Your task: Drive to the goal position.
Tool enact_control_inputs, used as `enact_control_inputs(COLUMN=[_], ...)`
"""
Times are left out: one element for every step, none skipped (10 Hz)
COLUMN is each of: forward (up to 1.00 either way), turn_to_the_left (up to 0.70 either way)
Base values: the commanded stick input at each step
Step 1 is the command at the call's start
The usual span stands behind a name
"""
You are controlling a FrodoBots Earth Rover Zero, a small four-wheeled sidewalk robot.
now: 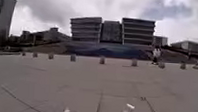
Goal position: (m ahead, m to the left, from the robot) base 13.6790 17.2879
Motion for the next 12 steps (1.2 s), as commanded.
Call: enact_control_inputs(forward=[1.00, 1.00, 1.00, 1.00, 1.00, 1.00, 1.00, 1.00, 1.00, 1.00, 1.00, 1.00], turn_to_the_left=[0.00, 0.00, 0.00, 0.00, 0.00, 0.00, 0.00, 0.00, 0.00, 0.00, 0.00, 0.16])
